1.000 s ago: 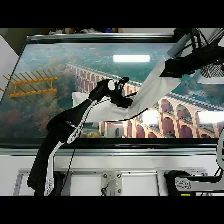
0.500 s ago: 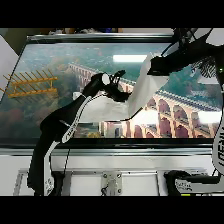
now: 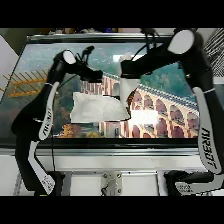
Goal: Fold the clothes and pants, and hang the long-sleeved shirts on hangers.
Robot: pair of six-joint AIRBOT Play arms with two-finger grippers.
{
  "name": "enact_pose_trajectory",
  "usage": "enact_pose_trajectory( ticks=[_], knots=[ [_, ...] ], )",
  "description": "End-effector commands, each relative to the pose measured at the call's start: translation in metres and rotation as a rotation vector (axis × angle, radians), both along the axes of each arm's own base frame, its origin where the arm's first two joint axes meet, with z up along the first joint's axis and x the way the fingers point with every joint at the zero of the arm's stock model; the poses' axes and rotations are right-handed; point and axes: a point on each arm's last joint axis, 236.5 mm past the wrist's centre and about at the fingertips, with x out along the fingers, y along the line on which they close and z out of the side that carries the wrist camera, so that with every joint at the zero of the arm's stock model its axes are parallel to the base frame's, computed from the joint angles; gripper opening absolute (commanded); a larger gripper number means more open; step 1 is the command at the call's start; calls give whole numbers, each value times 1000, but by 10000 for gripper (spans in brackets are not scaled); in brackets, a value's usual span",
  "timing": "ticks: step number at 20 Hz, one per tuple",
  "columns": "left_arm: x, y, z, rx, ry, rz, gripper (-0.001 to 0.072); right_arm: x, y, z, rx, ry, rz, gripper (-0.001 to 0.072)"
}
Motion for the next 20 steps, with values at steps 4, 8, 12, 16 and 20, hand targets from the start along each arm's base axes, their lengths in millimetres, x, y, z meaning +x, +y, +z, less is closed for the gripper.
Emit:
enact_pose_trajectory(
  ticks=[4,8,12,16,20],
  knots=[
    [21,129,81,-7,-122,218,8,-7,119,-77,59,84,67,6],
    [12,184,117,0,-170,311,8,-11,182,-139,130,142,95,6],
    [-1,204,123,1,-173,364,9,-3,220,-186,206,171,44,10],
    [-6,200,114,-1,-150,362,9,1,261,-164,430,104,80,720],
    [-8,193,119,-2,-159,348,8,19,229,-115,473,40,126,712]
  ],
)
